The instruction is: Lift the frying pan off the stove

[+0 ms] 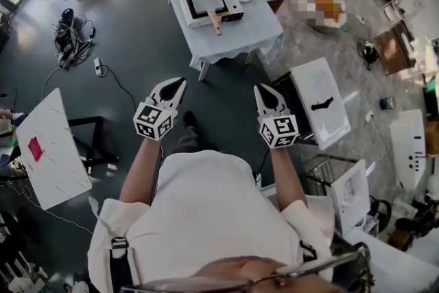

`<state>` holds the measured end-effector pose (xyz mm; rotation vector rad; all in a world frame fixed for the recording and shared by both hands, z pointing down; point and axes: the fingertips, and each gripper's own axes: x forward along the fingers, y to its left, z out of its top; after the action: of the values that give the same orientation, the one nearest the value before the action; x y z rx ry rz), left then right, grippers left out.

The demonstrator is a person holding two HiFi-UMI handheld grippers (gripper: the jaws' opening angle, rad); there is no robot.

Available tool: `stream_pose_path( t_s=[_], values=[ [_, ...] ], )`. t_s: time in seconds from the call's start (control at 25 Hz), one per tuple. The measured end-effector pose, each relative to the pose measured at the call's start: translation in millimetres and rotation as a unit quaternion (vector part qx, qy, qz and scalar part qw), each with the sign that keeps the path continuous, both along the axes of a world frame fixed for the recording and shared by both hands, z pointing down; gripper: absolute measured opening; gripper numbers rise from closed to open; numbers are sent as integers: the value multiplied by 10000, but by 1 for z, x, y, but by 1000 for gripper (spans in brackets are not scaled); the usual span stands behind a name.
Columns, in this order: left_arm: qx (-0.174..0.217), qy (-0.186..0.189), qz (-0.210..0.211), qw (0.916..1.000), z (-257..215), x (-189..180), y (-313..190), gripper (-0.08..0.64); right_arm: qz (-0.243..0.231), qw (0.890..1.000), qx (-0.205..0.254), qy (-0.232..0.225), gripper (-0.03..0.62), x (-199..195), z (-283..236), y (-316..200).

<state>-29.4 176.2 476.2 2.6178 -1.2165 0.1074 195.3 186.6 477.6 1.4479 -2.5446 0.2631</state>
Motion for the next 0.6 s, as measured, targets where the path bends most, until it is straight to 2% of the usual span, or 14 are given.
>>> stream_pose_path(
  t_s=[0.6],
  values=[
    [-202, 75, 269, 9994, 17, -19, -118, 31, 111, 9997, -215, 73, 37, -31, 14, -111]
  ],
)
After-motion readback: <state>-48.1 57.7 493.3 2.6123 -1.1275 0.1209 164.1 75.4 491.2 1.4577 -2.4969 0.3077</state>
